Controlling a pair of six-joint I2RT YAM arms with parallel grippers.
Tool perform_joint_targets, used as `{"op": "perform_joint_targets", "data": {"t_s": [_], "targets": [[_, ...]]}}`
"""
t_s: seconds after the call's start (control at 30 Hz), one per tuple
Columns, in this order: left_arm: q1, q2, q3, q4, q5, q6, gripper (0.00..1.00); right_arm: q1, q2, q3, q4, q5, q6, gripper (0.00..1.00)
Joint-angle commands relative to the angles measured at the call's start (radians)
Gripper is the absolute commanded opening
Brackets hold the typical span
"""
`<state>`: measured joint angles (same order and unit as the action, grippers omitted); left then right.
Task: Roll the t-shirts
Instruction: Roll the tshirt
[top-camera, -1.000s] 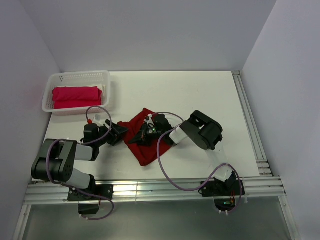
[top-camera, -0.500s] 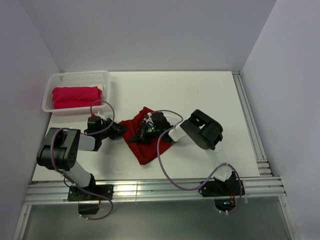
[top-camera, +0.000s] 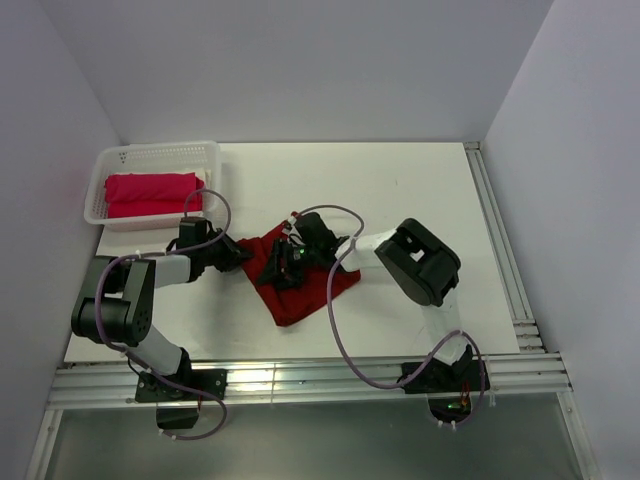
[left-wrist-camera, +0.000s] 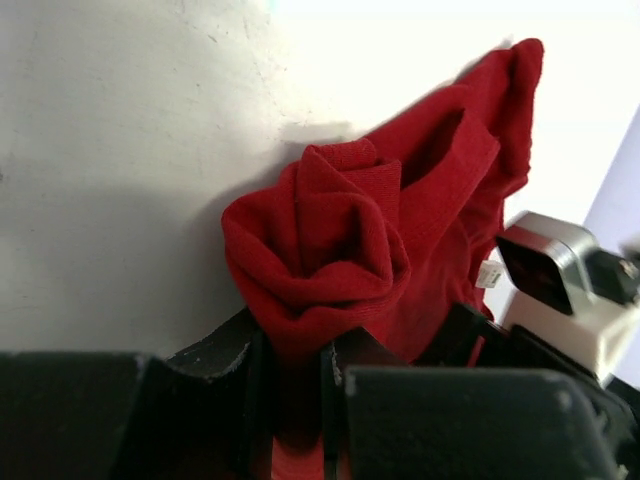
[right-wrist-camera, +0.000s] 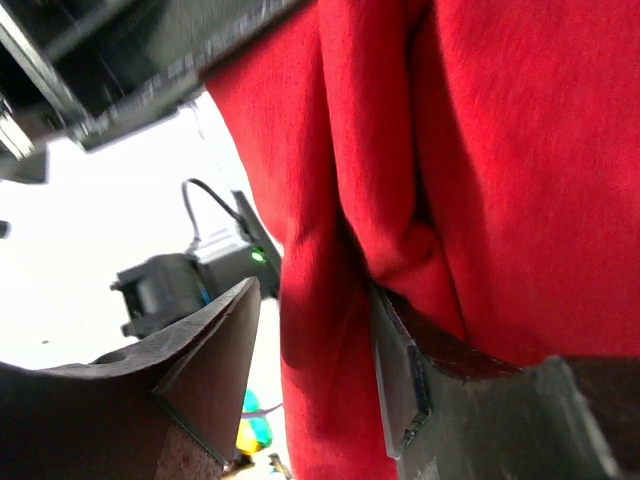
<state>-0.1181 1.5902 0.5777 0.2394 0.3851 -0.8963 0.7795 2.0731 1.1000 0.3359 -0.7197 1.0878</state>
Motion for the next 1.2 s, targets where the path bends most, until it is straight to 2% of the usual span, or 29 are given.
{"op": "perform_joint_targets", "data": {"t_s": [0.0,0.27,0.37,0.43,0.57,0.83,0.87,0.9,1.03,1.07,1.13,1.17], "targets": [[0.011,-0.01,0.043,-0.08,-0.146,0.069,0.05,0.02,-0.068,0.006,-0.259,0.026,-0.164,0.56],[-0.002,-0.021,0.06,-0.101,-0.161,0.086,0.06,0.092,-0.148,0.037,-0.532,0.153,-0.351,0.55],[-0.014,-0.022,0.068,-0.127,-0.181,0.092,0.05,0.124,-0.16,0.063,-0.613,0.213,-0.397,0.5],[-0.021,-0.021,0.08,-0.146,-0.202,0.096,0.06,0.153,-0.169,0.066,-0.627,0.232,-0.405,0.48],[-0.038,-0.019,0.108,-0.207,-0.242,0.094,0.06,0.178,-0.179,0.055,-0.635,0.252,-0.39,0.3],[-0.058,0.013,0.188,-0.36,-0.291,0.094,0.05,0.208,-0.225,0.006,-0.63,0.325,-0.368,0.27],[-0.063,0.011,0.194,-0.368,-0.29,0.1,0.05,0.211,-0.238,-0.003,-0.612,0.328,-0.362,0.16],[-0.063,0.01,0.201,-0.376,-0.288,0.102,0.06,0.213,-0.246,-0.029,-0.594,0.327,-0.353,0.13],[-0.071,0.014,0.237,-0.434,-0.278,0.117,0.09,0.201,-0.278,-0.128,-0.425,0.234,-0.263,0.03],[-0.072,0.016,0.246,-0.465,-0.278,0.12,0.11,0.196,-0.292,-0.161,-0.303,0.167,-0.234,0.0],[-0.074,0.022,0.274,-0.497,-0.275,0.126,0.17,0.178,-0.301,-0.256,-0.179,0.117,-0.142,0.0],[-0.074,0.022,0.281,-0.52,-0.278,0.134,0.18,0.172,-0.304,-0.285,-0.056,0.091,-0.111,0.0]]}}
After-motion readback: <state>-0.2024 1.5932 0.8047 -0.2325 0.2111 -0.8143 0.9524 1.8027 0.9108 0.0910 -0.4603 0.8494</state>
